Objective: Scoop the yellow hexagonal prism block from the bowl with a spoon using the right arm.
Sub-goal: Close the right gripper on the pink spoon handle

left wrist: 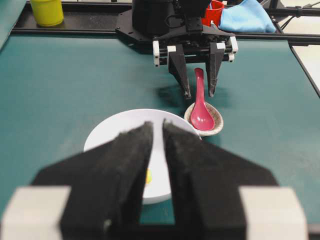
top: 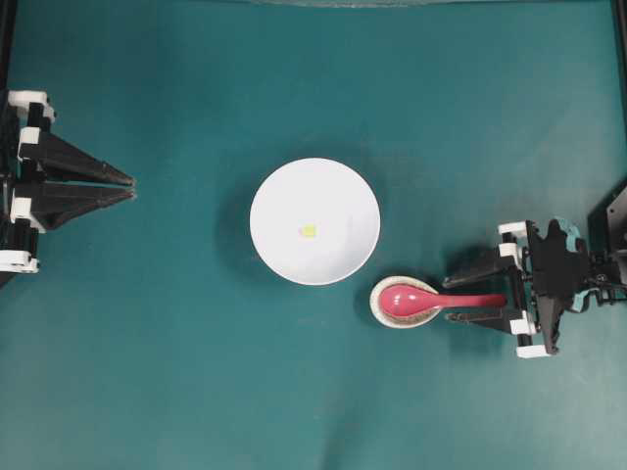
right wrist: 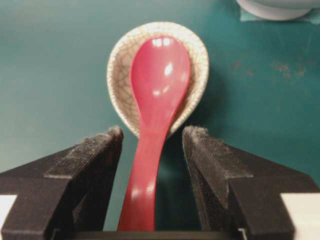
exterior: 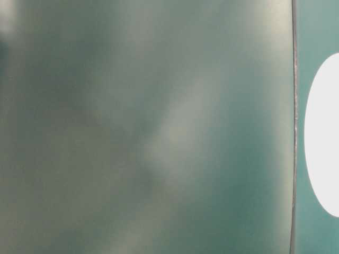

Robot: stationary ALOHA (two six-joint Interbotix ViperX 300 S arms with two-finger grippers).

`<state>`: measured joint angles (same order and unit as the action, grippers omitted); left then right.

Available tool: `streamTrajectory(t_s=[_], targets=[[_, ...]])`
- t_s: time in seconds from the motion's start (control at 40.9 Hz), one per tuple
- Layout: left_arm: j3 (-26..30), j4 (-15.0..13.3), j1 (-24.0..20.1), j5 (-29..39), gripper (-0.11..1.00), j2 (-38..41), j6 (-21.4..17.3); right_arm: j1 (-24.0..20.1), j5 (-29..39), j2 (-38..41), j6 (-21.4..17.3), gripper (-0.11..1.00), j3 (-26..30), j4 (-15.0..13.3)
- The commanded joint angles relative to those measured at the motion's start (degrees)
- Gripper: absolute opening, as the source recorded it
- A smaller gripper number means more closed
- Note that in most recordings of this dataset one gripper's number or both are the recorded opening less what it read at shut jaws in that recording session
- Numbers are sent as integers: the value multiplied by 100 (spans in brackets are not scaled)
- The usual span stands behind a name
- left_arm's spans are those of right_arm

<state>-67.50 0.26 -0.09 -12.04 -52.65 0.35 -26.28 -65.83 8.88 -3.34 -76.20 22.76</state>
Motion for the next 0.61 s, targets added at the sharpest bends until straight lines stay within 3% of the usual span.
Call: streamTrajectory(t_s=[0.0,0.587], targets=[[123,9,-9,-53,16,44,9,-18,-9,-62,53,56,44,9],[123,9,-9,-53,16,26,9,-18,35,-62,70,51,88,9]])
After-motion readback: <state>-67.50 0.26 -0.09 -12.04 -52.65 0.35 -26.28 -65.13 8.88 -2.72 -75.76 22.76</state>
